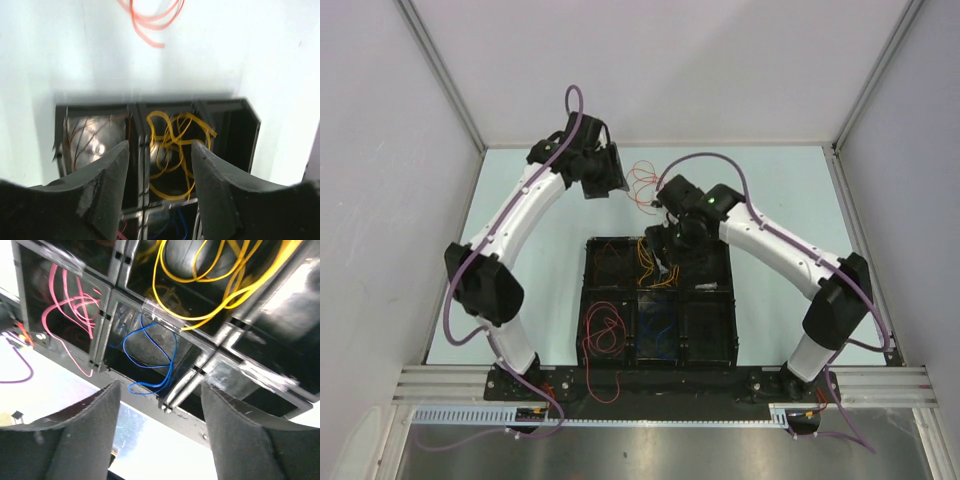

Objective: Untangle the cables

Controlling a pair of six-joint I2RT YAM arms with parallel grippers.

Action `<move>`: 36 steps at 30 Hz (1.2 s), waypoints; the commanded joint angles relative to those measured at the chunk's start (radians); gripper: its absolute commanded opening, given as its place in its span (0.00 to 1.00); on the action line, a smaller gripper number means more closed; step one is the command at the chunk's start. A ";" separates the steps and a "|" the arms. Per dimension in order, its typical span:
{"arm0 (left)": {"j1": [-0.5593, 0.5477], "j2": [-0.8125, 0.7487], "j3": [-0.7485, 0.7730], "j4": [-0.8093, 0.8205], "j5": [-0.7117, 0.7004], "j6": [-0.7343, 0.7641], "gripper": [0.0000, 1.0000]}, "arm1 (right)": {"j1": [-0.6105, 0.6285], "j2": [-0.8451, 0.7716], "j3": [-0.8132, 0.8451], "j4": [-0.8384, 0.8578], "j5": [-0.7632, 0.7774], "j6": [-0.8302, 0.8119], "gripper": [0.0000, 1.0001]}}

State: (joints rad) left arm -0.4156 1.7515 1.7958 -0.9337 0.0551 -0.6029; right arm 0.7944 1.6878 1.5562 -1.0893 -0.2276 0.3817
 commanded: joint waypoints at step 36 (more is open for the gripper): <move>-0.011 0.776 0.513 0.302 0.025 0.054 0.99 | -0.397 -0.066 0.235 -0.304 0.034 -0.099 0.81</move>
State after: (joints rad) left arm -0.4103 2.5061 2.3024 -0.6819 0.0479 -0.5648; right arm 0.4114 1.6547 1.7630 -1.3315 -0.1955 0.2947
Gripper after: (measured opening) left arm 0.996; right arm 0.811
